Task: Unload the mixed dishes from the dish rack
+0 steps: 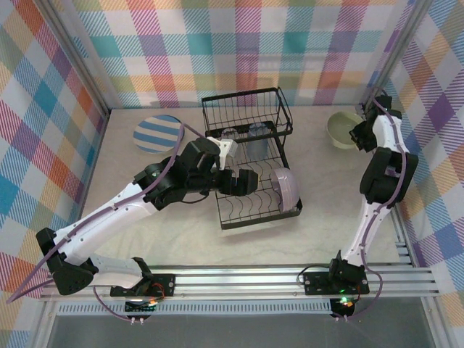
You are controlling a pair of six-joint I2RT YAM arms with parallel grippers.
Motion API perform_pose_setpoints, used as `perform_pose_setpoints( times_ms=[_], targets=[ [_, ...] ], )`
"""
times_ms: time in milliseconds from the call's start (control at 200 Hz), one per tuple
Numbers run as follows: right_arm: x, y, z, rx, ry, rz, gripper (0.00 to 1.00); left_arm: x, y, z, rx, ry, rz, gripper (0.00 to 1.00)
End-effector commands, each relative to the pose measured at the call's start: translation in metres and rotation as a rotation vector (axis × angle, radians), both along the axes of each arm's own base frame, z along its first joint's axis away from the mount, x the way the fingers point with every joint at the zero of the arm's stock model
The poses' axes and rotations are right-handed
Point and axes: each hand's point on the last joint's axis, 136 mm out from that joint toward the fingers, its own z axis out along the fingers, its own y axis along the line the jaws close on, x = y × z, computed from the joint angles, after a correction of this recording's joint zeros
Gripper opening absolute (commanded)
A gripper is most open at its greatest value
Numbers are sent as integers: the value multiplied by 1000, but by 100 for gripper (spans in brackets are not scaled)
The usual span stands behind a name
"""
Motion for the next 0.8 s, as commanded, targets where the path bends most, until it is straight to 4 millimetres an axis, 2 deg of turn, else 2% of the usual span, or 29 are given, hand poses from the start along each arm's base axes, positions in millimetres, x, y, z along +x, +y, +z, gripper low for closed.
perform_pose_setpoints(
  times_ms=[0, 210, 465, 720, 795],
  targets=[
    [16, 4, 23, -11, -57, 2, 0, 3, 5, -8, 13, 25, 28, 100],
    [23, 10, 15, -35, -9, 12, 0, 3, 8, -9, 21, 19, 34, 100],
    [20, 13, 2, -33, 35, 16, 0, 2, 8, -12, 22, 22, 36, 100],
    [19, 12, 1, -33, 52, 21, 0, 3, 9, -11, 14, 17, 38, 100],
    [20, 13, 2, -32, 50, 24, 4, 2, 8, -10, 9, 17, 37, 100]
  ],
)
